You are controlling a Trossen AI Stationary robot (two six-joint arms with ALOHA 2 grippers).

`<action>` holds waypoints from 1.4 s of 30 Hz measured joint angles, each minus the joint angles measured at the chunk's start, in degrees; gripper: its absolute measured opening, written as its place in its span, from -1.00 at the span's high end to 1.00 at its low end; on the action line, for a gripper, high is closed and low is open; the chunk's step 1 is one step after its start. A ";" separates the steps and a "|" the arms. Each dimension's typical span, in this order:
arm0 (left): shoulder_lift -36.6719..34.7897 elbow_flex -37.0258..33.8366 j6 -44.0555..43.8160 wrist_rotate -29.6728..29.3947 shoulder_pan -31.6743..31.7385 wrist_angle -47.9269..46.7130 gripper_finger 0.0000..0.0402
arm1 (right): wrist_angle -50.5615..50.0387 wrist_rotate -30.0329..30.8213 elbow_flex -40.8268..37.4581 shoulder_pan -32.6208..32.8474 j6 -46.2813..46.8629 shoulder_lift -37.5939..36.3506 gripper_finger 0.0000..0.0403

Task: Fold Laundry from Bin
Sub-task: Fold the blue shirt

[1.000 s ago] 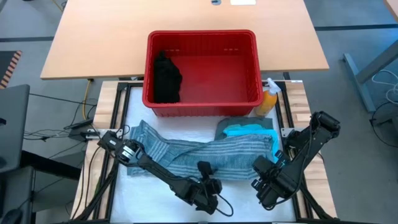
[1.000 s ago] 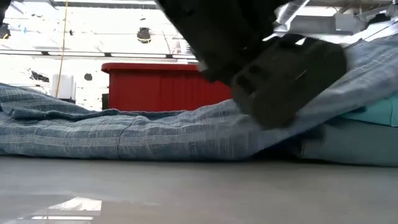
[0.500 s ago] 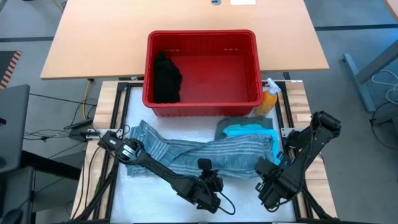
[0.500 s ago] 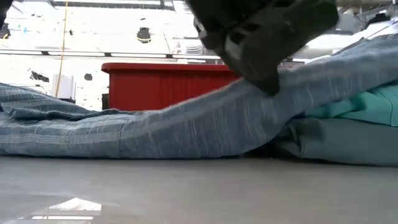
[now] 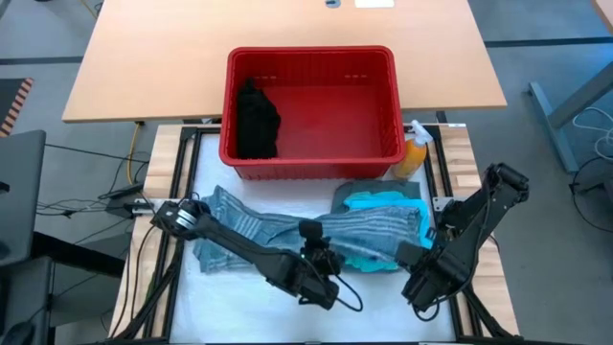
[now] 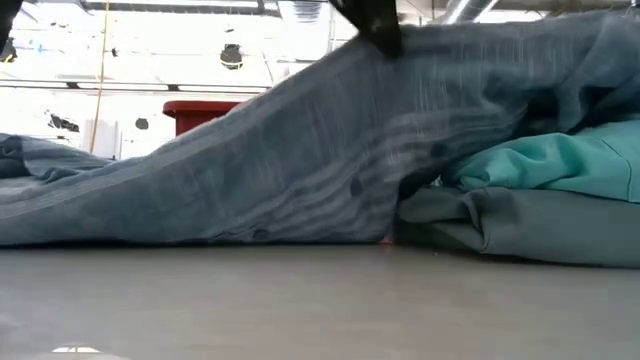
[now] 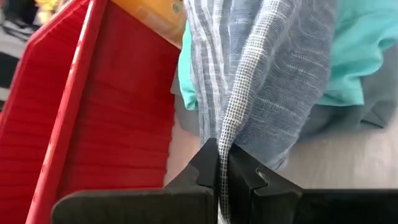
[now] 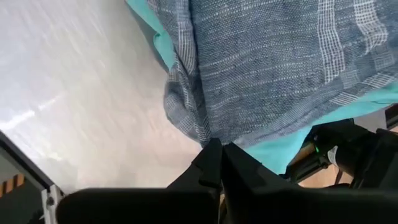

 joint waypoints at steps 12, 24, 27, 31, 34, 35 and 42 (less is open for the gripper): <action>-2.79 -0.09 1.24 9.54 2.41 -4.15 1.00 | 1.89 -3.86 0.33 1.09 6.97 -6.32 0.31; -2.79 -0.09 4.54 10.48 2.49 -4.20 1.00 | 17.40 36.11 0.98 17.13 32.60 -3.28 0.22; -2.79 -0.09 5.27 10.55 2.46 -4.22 1.00 | 13.22 35.59 1.03 15.98 35.01 -1.01 0.22; -2.79 -0.09 5.33 11.87 2.47 -4.29 1.00 | 4.19 30.90 0.92 16.30 47.81 0.69 0.22; -2.79 -0.09 3.30 13.51 2.48 -4.27 1.00 | 3.36 31.17 -0.39 17.21 48.35 -1.20 0.19; -2.79 -0.09 2.44 13.92 2.42 -4.29 1.00 | 3.02 31.83 -1.15 16.81 48.08 -2.75 0.17; -2.77 -0.09 -3.84 14.68 1.83 -4.88 1.00 | 10.10 32.00 -15.43 14.08 50.50 -18.36 -0.10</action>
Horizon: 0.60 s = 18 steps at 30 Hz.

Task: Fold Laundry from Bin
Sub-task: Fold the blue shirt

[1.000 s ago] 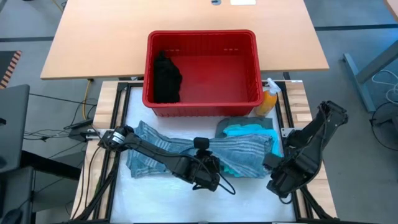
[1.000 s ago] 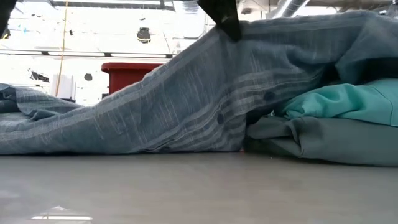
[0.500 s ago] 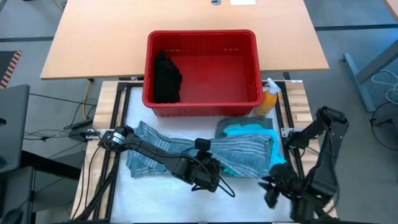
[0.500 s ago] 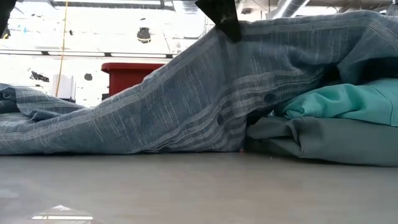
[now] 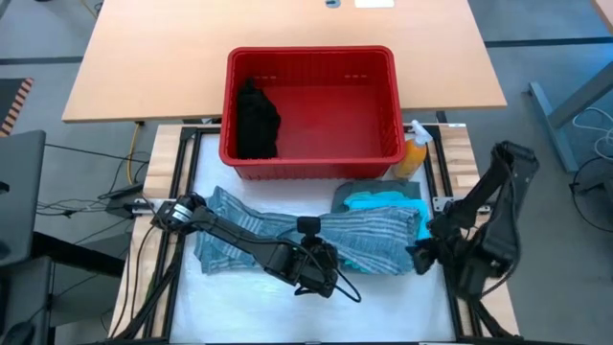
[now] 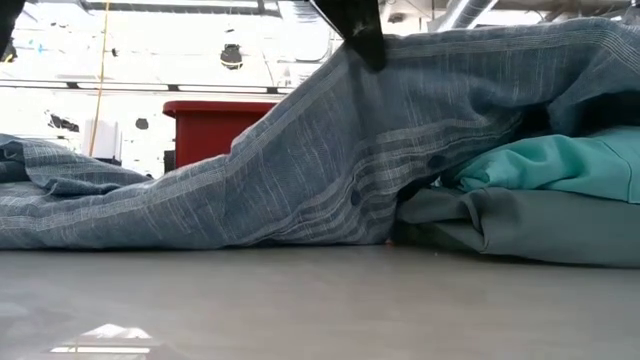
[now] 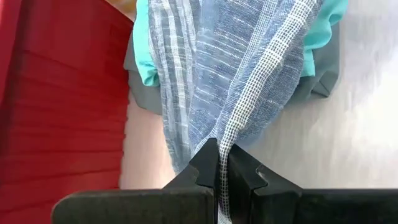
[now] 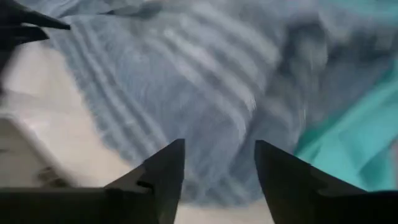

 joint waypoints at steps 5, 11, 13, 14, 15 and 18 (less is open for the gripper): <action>0.00 0.00 -3.30 0.11 -0.12 -0.35 1.00 | 17.80 3.43 -13.94 2.81 -0.72 -10.62 -0.34; 0.02 0.00 -6.52 0.17 -0.12 -0.39 1.00 | 21.30 -0.17 -19.85 3.21 -0.68 -13.48 -0.42; 0.02 0.00 -7.89 0.26 -0.12 -0.41 1.00 | 20.06 -0.91 -20.00 3.21 -0.69 -13.59 -0.42; 0.02 0.00 -8.44 0.28 -0.12 -0.41 1.00 | 19.29 -1.46 -20.01 3.21 -0.69 -13.51 -0.42; 0.02 0.00 -8.93 0.29 -0.12 -0.41 1.00 | 18.52 -2.10 -20.02 3.21 -0.67 -13.37 -0.42; 0.02 0.00 -9.49 0.28 -0.12 -0.43 1.00 | 17.64 -2.59 -20.02 2.86 -0.71 -12.86 -0.42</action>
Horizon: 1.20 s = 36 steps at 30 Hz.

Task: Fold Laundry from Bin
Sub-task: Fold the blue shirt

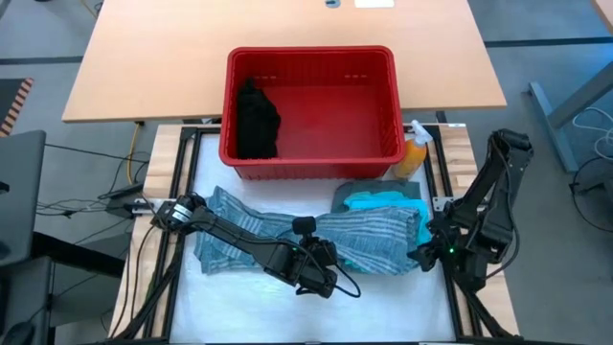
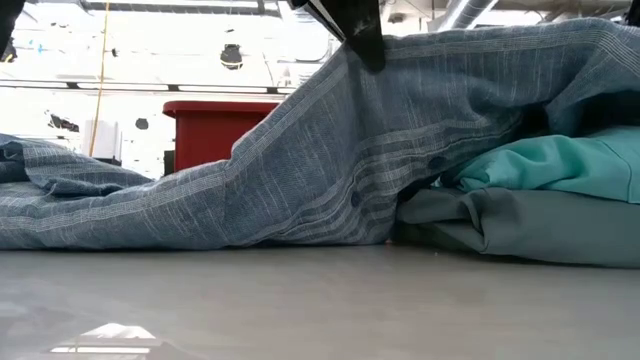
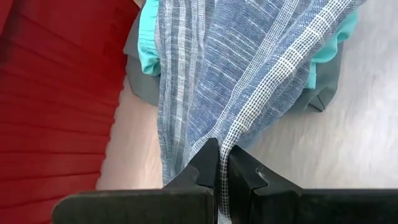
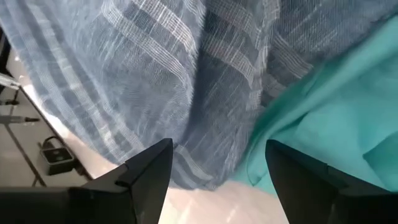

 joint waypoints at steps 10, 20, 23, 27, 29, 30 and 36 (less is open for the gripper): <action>0.00 0.00 0.09 -0.02 0.02 -0.46 1.00 | 5.34 -0.05 -0.09 -1.96 -0.19 2.65 -0.42; 0.00 0.00 1.63 -0.09 0.61 -0.55 1.00 | 5.14 2.37 -0.11 -7.11 -2.11 6.14 -0.42; 0.00 0.00 2.59 -0.11 0.68 -0.50 1.00 | 6.97 4.00 -0.11 -8.89 -5.28 5.50 -0.39; 0.00 0.00 2.58 0.30 0.66 -0.41 1.00 | 9.21 3.24 -0.11 -10.27 -8.87 4.47 -0.14; 0.00 0.00 1.86 0.60 0.66 -0.13 1.00 | 9.19 2.95 -0.11 -10.57 -9.59 4.36 0.12; 0.00 0.00 1.52 0.83 0.66 0.13 1.00 | 9.15 2.89 -0.11 -10.60 -9.67 4.35 0.28; 0.02 -0.01 -0.44 1.42 0.33 0.75 1.00 | 9.18 2.44 0.32 -10.30 -11.21 3.85 0.89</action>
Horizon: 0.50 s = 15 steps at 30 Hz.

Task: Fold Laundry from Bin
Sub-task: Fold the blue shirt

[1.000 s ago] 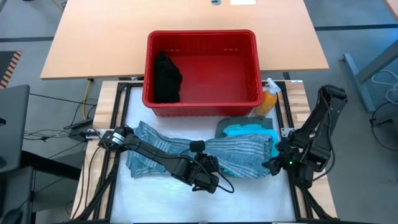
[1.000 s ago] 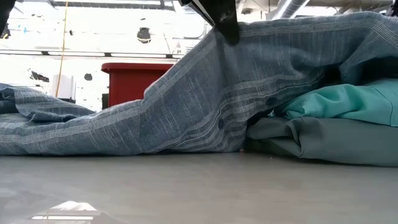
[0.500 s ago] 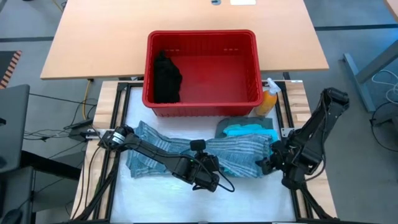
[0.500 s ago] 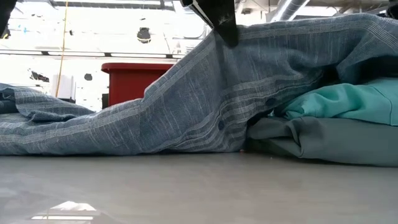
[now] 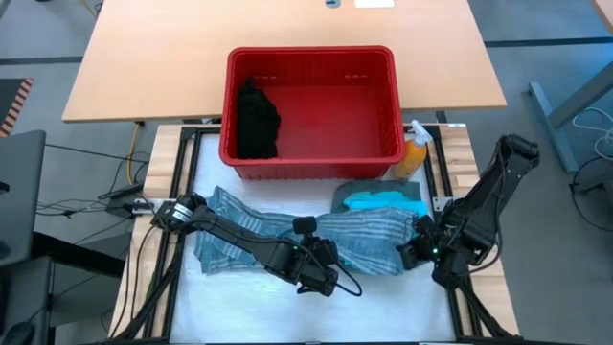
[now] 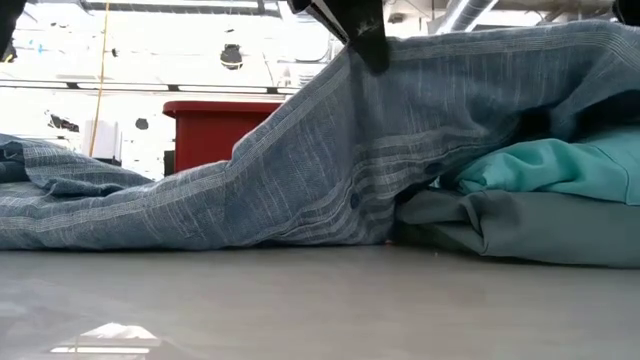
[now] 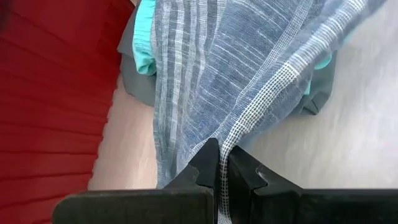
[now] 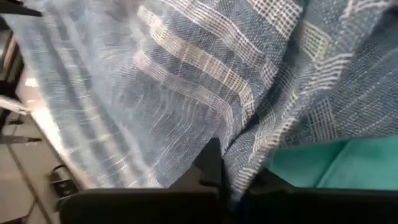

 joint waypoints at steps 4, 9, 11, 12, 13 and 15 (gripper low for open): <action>-0.03 -3.51 -3.34 -0.07 -0.66 3.80 1.00 | 0.00 0.00 3.22 1.05 -3.15 -2.34 0.83; 0.09 -10.40 -6.28 1.45 -2.25 11.89 1.00 | -2.91 -0.09 7.02 1.35 -7.27 -4.54 0.90; 0.11 -10.94 -7.59 1.48 -2.83 12.14 1.00 | -3.80 -0.09 8.24 0.93 -8.51 -5.34 0.90; 0.11 -10.97 -8.00 1.40 -2.99 12.53 1.00 | -4.21 -0.11 8.78 0.53 -9.05 -5.76 0.90; 0.11 -10.99 -8.36 1.08 -3.06 13.18 1.00 | -4.54 -0.11 9.31 0.01 -9.49 -6.17 0.90; 0.07 -10.99 -8.71 -0.17 -3.11 13.55 1.00 | -4.63 -0.20 10.05 -1.02 -10.49 -6.94 0.87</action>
